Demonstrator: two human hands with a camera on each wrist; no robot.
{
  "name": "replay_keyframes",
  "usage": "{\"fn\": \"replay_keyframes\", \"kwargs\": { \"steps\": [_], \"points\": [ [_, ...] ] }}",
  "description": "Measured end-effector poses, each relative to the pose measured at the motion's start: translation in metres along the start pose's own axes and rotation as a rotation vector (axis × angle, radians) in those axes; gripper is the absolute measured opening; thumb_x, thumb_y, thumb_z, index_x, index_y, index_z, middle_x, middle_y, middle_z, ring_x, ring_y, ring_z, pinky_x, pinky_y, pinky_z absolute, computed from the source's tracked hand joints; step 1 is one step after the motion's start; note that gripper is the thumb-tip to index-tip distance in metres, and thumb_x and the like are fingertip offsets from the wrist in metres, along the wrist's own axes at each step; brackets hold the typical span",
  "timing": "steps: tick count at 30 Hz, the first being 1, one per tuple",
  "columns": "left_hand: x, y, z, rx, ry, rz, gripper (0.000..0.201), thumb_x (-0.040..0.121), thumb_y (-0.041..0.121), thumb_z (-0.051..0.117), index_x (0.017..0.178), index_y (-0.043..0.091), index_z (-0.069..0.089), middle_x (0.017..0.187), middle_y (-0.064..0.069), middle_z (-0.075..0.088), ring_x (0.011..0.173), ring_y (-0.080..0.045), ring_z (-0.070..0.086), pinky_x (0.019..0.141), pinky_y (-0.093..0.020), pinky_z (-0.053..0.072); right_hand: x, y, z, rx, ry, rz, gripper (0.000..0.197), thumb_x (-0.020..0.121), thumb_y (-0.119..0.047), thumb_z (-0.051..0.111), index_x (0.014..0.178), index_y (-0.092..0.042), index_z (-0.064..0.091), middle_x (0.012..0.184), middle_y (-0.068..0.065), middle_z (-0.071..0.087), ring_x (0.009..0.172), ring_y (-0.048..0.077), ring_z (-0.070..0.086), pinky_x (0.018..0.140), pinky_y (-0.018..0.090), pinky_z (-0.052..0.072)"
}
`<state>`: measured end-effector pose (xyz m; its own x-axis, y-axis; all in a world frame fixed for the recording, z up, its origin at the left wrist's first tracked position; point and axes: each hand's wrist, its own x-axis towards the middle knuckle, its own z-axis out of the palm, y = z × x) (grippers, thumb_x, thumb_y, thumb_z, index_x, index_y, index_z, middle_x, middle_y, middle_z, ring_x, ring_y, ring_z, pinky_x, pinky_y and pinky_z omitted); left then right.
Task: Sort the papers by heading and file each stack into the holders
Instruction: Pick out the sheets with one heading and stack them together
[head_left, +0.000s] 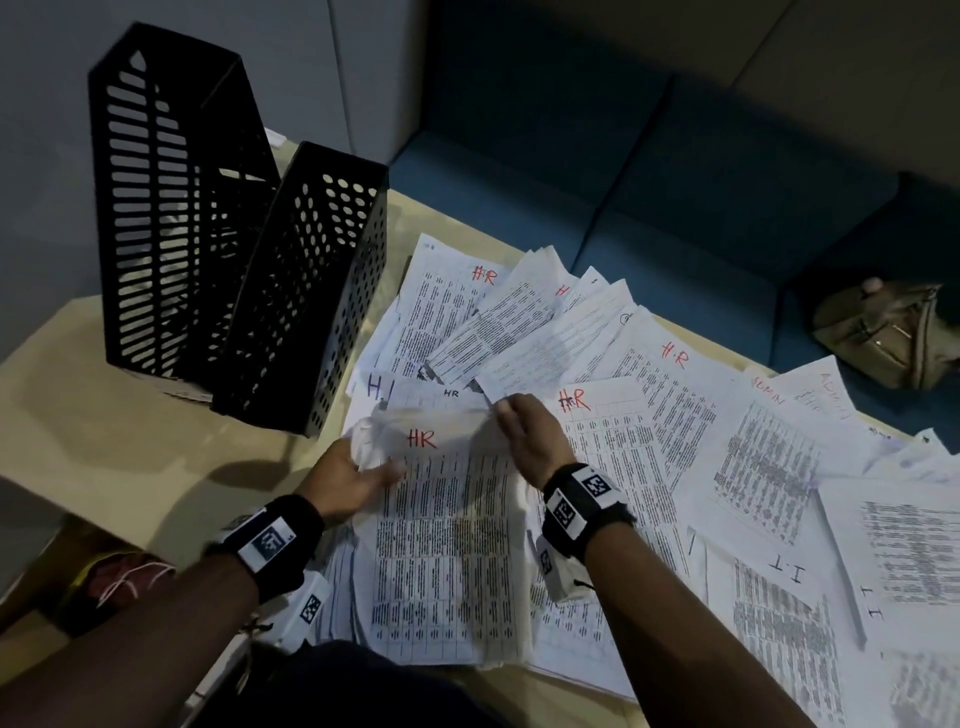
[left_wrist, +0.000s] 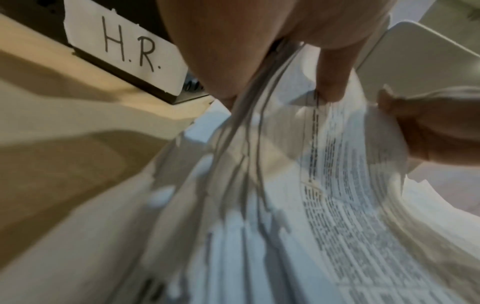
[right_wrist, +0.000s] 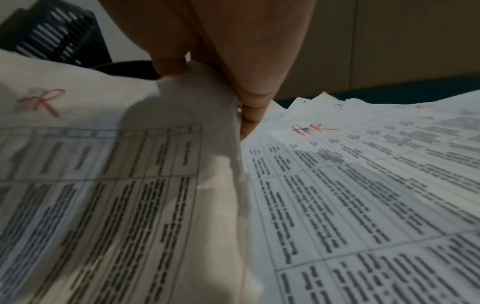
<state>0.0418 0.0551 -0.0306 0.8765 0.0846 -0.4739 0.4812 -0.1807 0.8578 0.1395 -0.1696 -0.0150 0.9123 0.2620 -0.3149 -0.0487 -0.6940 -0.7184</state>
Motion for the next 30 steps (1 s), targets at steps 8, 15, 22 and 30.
{"fn": "replay_keyframes", "kwargs": {
  "steps": [8,15,22,30],
  "points": [
    [-0.018,0.003,-0.007,-0.041,-0.159,0.03,0.027,0.071,0.025,0.081,0.096,0.022,0.07,0.097,0.011,0.075,0.092,-0.005,0.068,0.092,-0.036,0.05,-0.029,0.086,-0.056,-0.187,0.391,0.79,0.074,0.081,-0.042,0.069,0.137,-0.01,0.034,0.142,0.019,0.038,0.129,0.039,0.039,0.106,0.053,0.034],
    [-0.018,-0.001,-0.004,-0.028,-0.09,-0.051,0.028,0.072,0.016,0.081,0.096,0.019,0.067,0.088,0.013,0.075,0.086,-0.005,0.068,0.092,-0.041,0.052,-0.043,0.091,-0.049,-0.057,0.22,0.536,0.034,0.087,-0.028,0.065,0.114,-0.009,0.057,0.097,0.007,0.065,0.087,0.025,0.06,0.077,0.029,0.046],
    [-0.017,0.001,-0.005,-0.007,-0.101,-0.074,0.024,0.072,0.02,0.08,0.095,0.02,0.07,0.095,-0.002,0.074,0.097,-0.019,0.066,0.09,-0.039,0.053,-0.043,0.076,-0.036,0.064,0.043,0.313,0.005,0.088,-0.024,0.064,0.085,-0.028,0.063,0.068,-0.011,0.061,0.062,0.012,0.055,0.065,0.024,0.043],
    [-0.008,0.009,0.0,-0.062,0.257,-0.083,0.016,0.089,0.027,0.065,0.103,0.019,0.064,0.085,0.006,0.067,0.078,-0.013,0.061,0.064,-0.025,0.044,-0.018,0.108,-0.112,-0.17,0.51,0.813,0.04,0.091,-0.033,0.054,0.116,-0.001,0.054,0.124,0.025,0.051,0.114,0.038,0.05,0.092,0.041,0.043]
  ]
}}
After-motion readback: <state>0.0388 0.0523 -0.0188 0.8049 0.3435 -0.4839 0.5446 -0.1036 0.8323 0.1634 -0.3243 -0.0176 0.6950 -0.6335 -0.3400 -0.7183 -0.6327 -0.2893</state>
